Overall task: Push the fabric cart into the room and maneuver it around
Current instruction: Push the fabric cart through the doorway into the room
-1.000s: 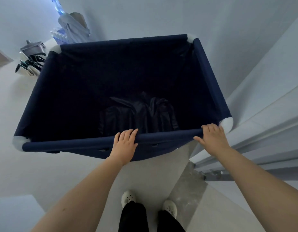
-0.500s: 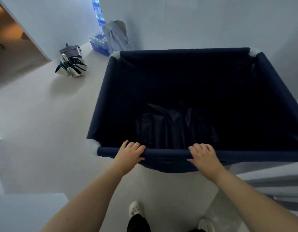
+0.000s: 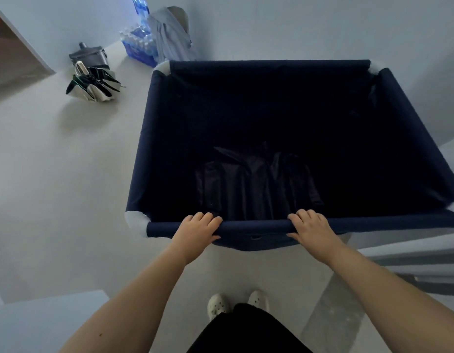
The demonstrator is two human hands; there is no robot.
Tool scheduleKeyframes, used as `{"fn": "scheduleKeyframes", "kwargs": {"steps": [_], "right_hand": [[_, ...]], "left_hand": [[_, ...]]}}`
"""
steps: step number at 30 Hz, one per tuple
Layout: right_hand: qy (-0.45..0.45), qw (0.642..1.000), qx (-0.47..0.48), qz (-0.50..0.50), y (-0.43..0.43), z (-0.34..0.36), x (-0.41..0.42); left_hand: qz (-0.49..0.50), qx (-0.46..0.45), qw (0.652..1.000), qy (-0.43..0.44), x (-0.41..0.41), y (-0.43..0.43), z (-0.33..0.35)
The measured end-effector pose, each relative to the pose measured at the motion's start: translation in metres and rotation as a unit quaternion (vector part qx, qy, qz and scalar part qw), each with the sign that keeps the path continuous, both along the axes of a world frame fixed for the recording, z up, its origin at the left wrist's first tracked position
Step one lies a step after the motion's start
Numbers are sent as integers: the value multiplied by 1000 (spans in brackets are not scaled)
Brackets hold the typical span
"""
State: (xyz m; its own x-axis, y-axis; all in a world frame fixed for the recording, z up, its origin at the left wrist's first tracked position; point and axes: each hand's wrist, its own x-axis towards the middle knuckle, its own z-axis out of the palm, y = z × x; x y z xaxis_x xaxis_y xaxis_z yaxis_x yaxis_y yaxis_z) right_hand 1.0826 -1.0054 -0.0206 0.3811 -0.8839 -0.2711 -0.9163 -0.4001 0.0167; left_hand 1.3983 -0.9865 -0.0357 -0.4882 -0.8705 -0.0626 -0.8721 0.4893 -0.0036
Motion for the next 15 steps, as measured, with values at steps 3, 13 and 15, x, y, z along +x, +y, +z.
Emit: {"fn": "scheduleKeyframes", "kwargs": {"steps": [3, 13, 15], "right_hand": [[0, 1000, 2, 5, -3, 0, 22], [-38, 998, -8, 55, -13, -4, 98], [-52, 997, -12, 63, -16, -5, 112]], "left_hand": [[40, 12, 999, 7, 17, 6, 7], [168, 64, 983, 25, 83, 22, 10], [190, 61, 980, 25, 95, 25, 9]]}}
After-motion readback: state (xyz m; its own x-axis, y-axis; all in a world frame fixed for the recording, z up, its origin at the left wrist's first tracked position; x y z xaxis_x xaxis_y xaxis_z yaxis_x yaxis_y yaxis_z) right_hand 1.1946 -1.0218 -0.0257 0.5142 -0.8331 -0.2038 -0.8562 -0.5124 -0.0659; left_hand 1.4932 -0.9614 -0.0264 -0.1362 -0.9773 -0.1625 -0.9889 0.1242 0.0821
